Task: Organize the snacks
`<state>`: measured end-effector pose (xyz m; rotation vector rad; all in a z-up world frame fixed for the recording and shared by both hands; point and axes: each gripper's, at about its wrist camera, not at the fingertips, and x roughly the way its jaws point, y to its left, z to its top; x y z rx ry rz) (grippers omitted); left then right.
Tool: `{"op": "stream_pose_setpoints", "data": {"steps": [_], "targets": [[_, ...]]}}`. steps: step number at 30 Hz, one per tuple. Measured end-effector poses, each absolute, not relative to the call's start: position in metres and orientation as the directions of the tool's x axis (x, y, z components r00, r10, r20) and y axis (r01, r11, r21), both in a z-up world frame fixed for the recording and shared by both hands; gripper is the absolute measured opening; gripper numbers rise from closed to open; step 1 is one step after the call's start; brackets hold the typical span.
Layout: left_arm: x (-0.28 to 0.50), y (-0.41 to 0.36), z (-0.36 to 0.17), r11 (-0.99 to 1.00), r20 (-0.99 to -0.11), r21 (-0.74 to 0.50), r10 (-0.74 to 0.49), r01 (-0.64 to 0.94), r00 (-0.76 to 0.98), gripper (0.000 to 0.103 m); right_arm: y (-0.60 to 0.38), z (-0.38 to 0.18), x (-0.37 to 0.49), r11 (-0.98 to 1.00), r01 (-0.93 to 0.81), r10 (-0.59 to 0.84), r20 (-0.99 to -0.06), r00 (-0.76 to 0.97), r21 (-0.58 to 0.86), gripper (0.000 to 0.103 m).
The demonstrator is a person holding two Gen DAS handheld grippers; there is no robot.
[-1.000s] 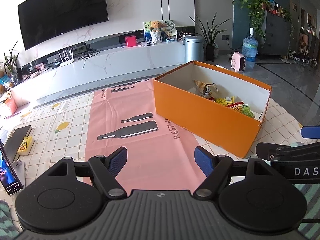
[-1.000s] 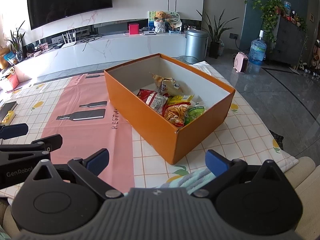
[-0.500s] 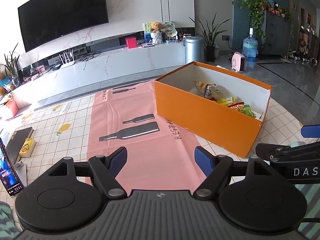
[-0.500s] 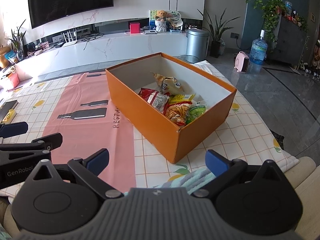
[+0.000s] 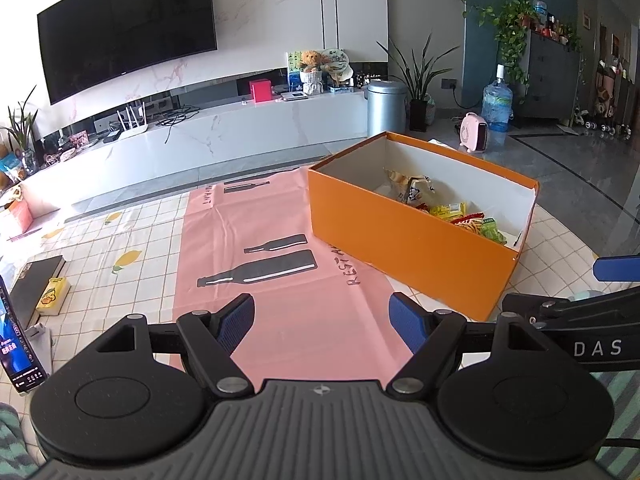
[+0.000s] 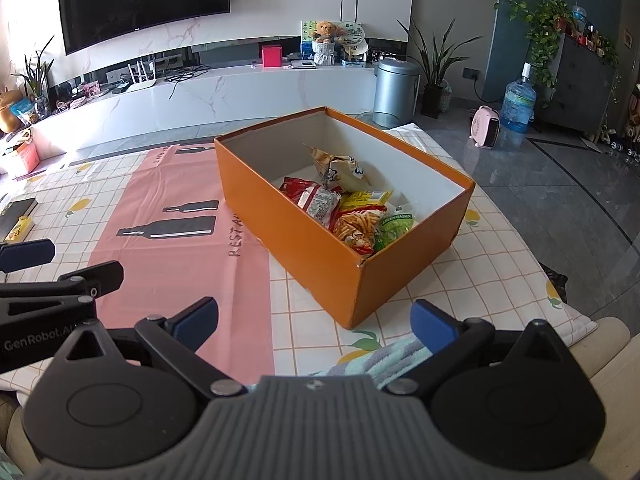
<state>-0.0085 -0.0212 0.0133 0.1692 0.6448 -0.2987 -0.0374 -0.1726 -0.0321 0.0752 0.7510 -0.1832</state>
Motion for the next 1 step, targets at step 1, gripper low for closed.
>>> {"op": "stream_pose_setpoints", "data": {"steps": [1], "targets": [[-0.0085, -0.0205, 0.0136, 0.945, -0.611, 0.061, -0.22, 0.322, 0.76, 0.09, -0.172, -0.0321, -0.0371, 0.981, 0.192, -0.139, -0.685, 0.715, 0.002, 0.099]]}}
